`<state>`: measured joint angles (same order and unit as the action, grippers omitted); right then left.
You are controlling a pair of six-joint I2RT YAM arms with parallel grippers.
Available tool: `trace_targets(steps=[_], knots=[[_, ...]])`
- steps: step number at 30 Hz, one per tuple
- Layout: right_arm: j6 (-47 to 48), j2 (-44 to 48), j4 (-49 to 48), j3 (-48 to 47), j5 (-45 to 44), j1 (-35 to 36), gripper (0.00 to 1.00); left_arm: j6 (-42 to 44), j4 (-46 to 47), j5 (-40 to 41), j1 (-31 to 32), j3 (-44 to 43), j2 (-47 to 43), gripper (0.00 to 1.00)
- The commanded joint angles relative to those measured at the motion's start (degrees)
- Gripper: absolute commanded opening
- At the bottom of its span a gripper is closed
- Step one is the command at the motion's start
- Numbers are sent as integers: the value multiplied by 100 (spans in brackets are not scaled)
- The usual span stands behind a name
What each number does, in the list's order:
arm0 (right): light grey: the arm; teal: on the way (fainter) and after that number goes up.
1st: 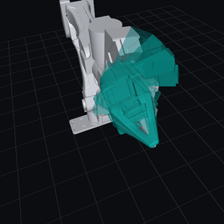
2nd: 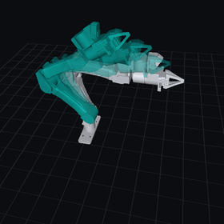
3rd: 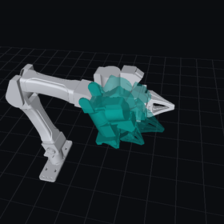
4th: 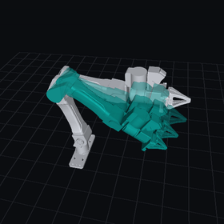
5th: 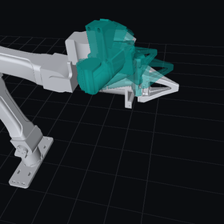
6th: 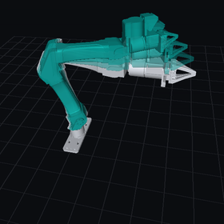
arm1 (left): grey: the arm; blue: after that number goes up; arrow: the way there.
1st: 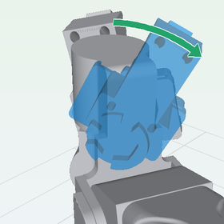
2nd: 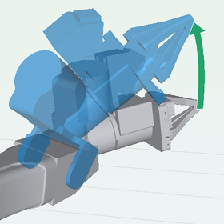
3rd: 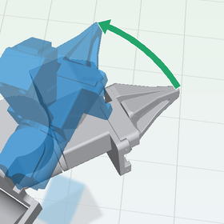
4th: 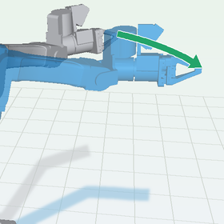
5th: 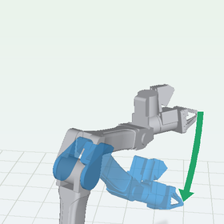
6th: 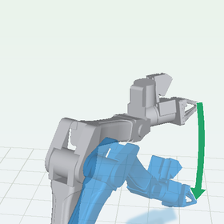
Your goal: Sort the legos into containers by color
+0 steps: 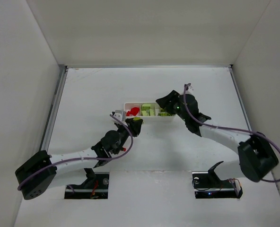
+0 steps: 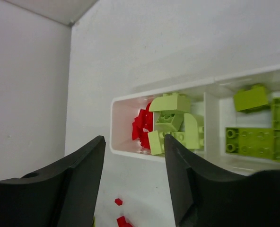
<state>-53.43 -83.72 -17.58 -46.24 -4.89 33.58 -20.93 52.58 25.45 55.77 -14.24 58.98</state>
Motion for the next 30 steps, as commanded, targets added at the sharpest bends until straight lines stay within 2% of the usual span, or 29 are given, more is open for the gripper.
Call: trace_targets(steps=[1, 4, 7, 12, 19, 23, 30], knots=[[499, 1082, -193, 631, -486, -251, 54, 36, 192, -93, 26, -526, 270, 20], [781, 1857, -131, 1238, -741, -506, 36, 80, 130, -198, 44, -895, 710, 20], [878, 2307, -114, 1739, -935, -743, 29, 80, 156, -269, 0, -1378, 1377, 20], [1009, 2554, -359, 2268, -1208, -910, 31, 89, 51, -523, -106, -2327, 2502, 20], [1036, 2896, -421, 2426, -1146, -946, 43, 89, -178, -656, -273, -3558, 3900, 21], [975, 3204, -413, 2567, -1138, -1103, 45, 98, -291, -673, -317, -4094, 4542, 22], [931, 3284, -386, 2585, -1015, -1148, 45, 106, -546, -682, -431, -4605, 5035, 26]])
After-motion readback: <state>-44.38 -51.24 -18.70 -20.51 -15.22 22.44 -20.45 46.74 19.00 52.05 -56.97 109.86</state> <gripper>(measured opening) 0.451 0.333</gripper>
